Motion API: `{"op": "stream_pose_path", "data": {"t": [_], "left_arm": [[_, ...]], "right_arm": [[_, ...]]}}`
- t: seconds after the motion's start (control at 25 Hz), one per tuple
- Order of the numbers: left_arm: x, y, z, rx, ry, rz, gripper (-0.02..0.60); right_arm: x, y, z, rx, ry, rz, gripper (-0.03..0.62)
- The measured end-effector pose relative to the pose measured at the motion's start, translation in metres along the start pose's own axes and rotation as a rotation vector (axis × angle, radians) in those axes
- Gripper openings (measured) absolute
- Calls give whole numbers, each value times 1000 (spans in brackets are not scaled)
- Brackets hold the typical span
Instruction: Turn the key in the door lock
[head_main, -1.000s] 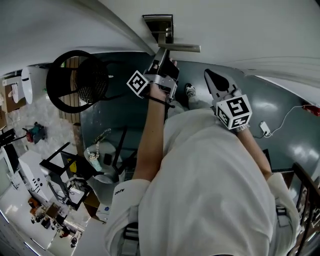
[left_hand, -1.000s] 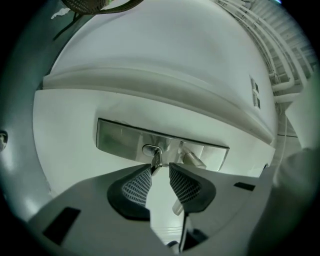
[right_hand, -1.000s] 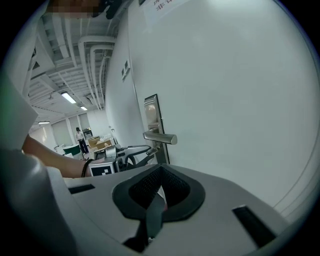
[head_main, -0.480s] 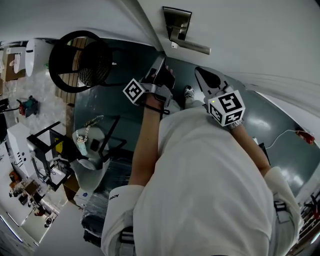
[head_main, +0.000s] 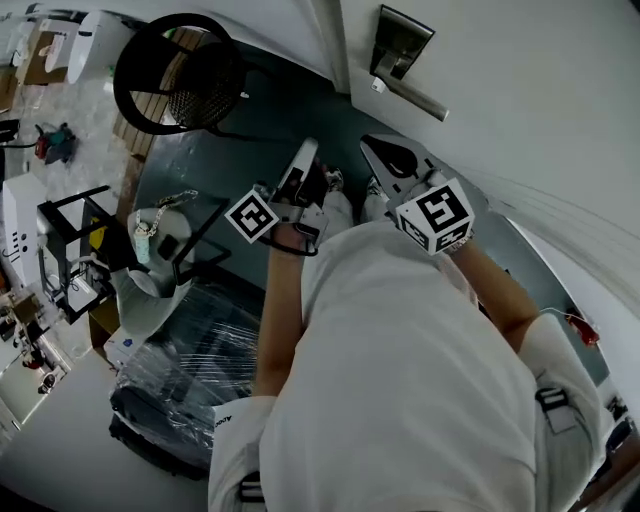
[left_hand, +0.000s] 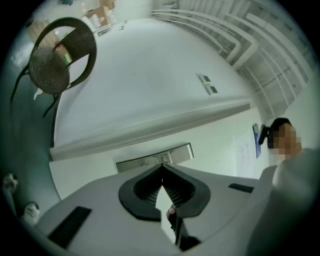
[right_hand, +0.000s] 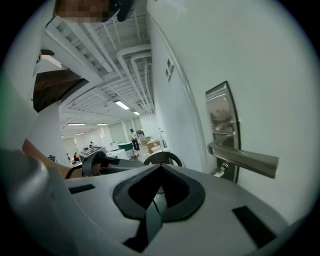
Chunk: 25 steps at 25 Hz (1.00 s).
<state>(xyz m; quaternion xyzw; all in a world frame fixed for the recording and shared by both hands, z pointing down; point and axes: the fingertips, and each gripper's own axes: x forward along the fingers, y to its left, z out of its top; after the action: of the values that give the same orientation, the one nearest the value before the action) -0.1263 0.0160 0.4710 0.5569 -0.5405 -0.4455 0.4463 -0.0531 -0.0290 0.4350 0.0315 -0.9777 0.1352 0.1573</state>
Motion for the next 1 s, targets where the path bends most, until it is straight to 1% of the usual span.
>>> {"op": "stream_pose_path", "data": {"t": [0.12, 0.2, 0.28, 0.36, 0.48, 0.76, 0.88, 1.0], "left_arm": [[-15, -19, -8, 212, 29, 21, 9], [-25, -32, -14, 321, 36, 49, 9], [-33, -40, -19, 411, 35, 86, 9], [-38, -46, -23, 474, 30, 114, 9], [-48, -53, -28, 515, 20, 123, 9], [-82, -53, -21, 535, -1, 118, 9], [-99, -57, -13, 545, -14, 104, 9], [-120, -59, -7, 595, -24, 124, 9]], "right_arm": [[6, 13, 9, -44, -7, 89, -8], [9, 22, 13, -58, -7, 138, -8], [12, 30, 17, -76, -1, 181, -8], [13, 35, 20, -110, 6, 211, -8], [8, 42, 26, -151, 18, 240, -8], [2, 67, 27, -248, 57, 311, -8], [6, 82, 29, -285, 62, 313, -8], [9, 106, 34, -281, 44, 307, -8]]}}
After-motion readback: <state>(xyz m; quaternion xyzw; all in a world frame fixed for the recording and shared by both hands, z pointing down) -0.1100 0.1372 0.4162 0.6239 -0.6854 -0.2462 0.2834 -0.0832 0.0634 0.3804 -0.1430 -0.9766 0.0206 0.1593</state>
